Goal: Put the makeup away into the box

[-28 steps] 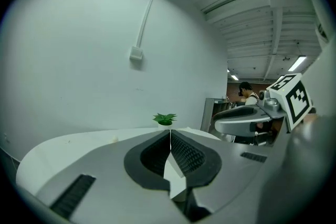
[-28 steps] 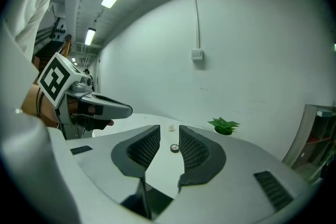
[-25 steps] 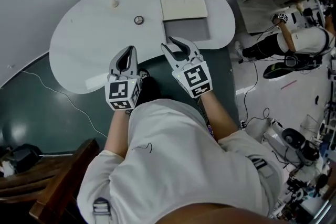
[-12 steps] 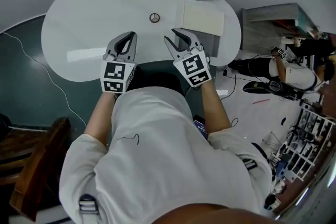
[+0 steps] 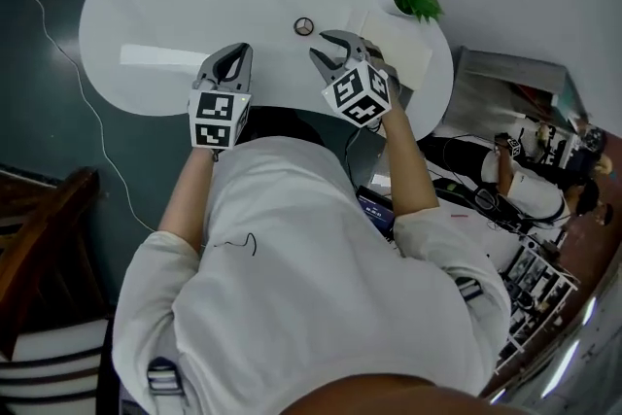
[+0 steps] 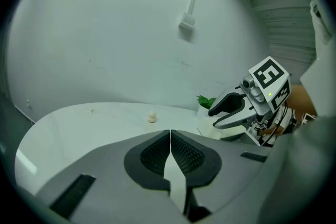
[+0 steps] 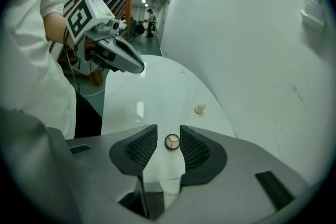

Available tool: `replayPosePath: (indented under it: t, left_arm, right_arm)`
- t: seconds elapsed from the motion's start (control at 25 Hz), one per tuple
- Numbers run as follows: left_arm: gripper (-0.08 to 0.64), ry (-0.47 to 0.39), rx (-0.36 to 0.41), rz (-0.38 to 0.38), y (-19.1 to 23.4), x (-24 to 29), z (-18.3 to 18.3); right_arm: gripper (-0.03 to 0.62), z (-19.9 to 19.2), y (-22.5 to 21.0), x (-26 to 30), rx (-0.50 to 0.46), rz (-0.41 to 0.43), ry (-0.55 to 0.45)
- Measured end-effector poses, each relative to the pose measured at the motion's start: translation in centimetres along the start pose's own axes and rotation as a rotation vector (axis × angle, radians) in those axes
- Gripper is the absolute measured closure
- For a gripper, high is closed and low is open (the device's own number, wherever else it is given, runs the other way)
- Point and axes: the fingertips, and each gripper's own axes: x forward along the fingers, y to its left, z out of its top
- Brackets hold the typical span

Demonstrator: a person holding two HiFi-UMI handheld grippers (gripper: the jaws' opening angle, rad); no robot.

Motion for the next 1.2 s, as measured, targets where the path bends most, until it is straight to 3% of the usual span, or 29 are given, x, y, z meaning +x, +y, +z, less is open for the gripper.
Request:
replayPosePath:
  t: [0.16,0.36,0.6,0.84,1.2]
  left_arm:
    - [0.538,0.024,-0.059,0.091,0.2,-0.2,-2.0]
    - [0.538,0.07,-0.068,0.198,0.8,-1.0,-4.2]
    - [0.538,0.082,-0.127,0.301,1.3,-2.2,-5.4]
    - [0.538,0.115,-0.134,0.368,1.4,-3.2,-6.8]
    - [0.538,0.133,-0.153,0.36,0.8,-3.3,-7.9]
  right_arm:
    - [0.454,-1.2,-0.3,2.4,-0.14,0.087,0.047]
    - [0.422,-3.8,0.0,6.0,-0.336,0.178,0.145]
    - [0.393,-6.3,-0.5,9.7,-0.479,0.269,0.213]
    - [0.371,-7.1,-0.8,12.3,-0.502,0.341,0.241]
    - [0.356,-8.2,-0.5,15.0,-0.406,0.439,0.297]
